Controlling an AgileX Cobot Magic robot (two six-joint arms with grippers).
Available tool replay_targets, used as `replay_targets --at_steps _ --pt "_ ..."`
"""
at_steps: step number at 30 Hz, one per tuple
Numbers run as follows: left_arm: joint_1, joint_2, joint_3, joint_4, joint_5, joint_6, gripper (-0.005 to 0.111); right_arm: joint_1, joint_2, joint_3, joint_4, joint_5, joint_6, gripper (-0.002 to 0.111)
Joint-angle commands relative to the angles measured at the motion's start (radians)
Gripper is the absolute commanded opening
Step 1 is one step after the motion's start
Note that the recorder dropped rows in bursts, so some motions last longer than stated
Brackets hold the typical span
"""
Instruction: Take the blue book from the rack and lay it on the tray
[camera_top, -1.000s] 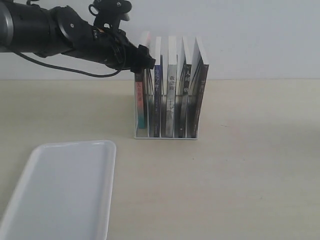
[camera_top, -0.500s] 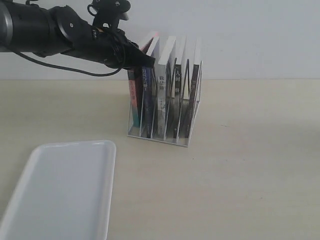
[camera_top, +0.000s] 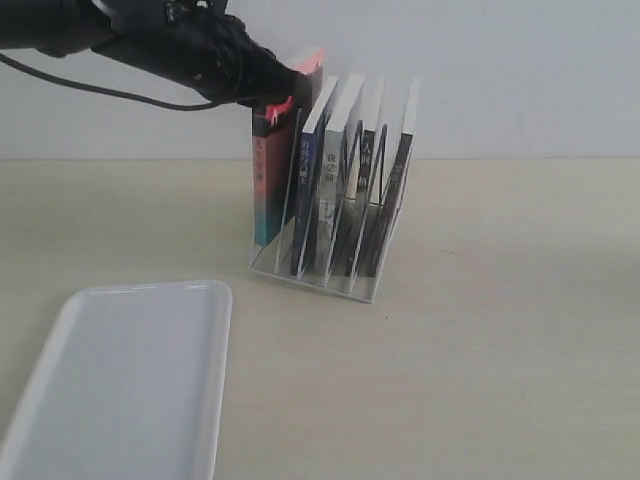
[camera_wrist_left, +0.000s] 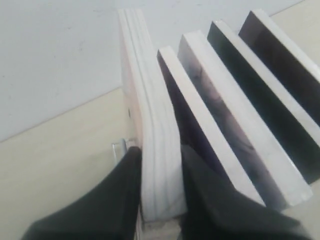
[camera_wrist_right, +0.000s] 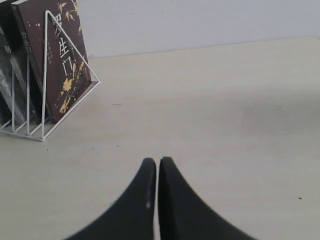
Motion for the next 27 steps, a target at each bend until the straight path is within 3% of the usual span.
replay_targets --at_steps 1,6,27 --pt "-0.001 -0.042 -0.081 0.021 0.055 -0.072 0.004 -0.001 -0.005 -0.001 -0.005 -0.012 -0.006 0.001" --pt "-0.001 -0.055 -0.121 0.151 0.124 -0.187 0.004 -0.001 -0.005 -0.001 -0.005 -0.012 -0.006 0.001" --pt "-0.001 -0.058 -0.121 0.151 0.158 -0.202 0.004 -0.001 -0.005 -0.001 -0.005 -0.012 -0.006 0.001"
